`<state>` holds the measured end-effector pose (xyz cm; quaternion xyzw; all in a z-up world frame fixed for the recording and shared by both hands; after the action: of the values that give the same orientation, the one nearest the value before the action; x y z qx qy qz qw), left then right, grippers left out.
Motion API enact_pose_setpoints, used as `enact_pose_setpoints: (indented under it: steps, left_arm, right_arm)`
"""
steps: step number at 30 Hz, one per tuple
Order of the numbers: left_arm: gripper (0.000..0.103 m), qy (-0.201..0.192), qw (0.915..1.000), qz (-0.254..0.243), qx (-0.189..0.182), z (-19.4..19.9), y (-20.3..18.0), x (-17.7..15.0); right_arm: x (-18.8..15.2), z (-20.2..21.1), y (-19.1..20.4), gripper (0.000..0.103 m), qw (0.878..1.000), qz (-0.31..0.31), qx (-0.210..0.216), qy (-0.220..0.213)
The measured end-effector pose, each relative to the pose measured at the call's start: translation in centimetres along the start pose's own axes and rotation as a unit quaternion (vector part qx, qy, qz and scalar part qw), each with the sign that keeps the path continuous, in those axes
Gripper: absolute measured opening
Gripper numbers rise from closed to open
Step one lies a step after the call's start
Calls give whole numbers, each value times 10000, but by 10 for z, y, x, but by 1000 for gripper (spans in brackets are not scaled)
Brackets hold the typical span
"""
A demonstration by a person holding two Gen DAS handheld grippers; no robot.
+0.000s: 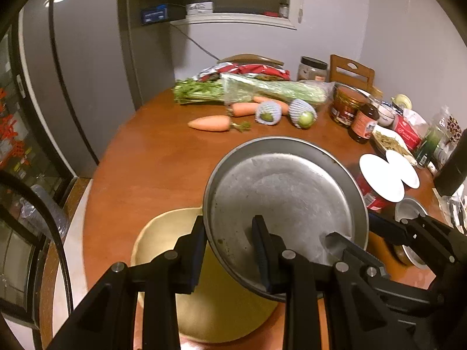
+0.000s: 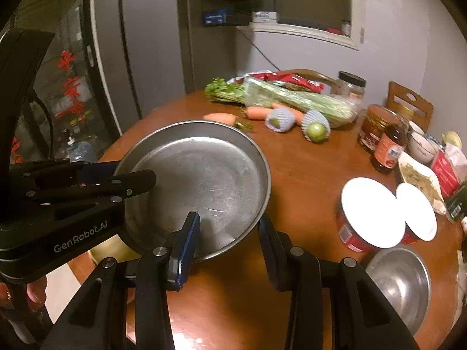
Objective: Organize plates and bowls
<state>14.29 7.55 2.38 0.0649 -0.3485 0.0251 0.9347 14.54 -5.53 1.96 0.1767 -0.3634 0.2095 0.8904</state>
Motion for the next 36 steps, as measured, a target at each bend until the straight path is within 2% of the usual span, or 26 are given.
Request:
enact_pose_setpoints:
  steps: [7,16,23,26,36]
  left_arm:
    - [31,-24,9997,219,141,8,28,-12]
    - [31,60,9991,246,340,0,43,-33]
    - [31,171,9985,244,450,-9,48,-47]
    - [31,95,9980,191,591,-8,47,-50]
    - [31,67,9975,89,697,-12,44,-55]
  right_arm:
    - [6,-6,26,43,9994,244,224,-23]
    - [-3,-24,46,43,9984,363,417,126]
    - [-13,-37,52,43,9975,409,513,273]
    - [-17,-43,54,43,9970,398,549,386]
    - [-25,-56,56,43,9955,522,541,580]
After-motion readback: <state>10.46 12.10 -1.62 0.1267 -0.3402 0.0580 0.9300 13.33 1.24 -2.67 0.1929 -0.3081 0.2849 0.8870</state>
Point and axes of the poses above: each gripper's, at about its wrist camera, not at the fingertips, and z roughly against the way its jaws point, y to its left, x to its top, the point moved 2 cm from there along -z, roughly the way its jaws point, and after that the axes turned 10 degrees about x, right-handed, at the moved point
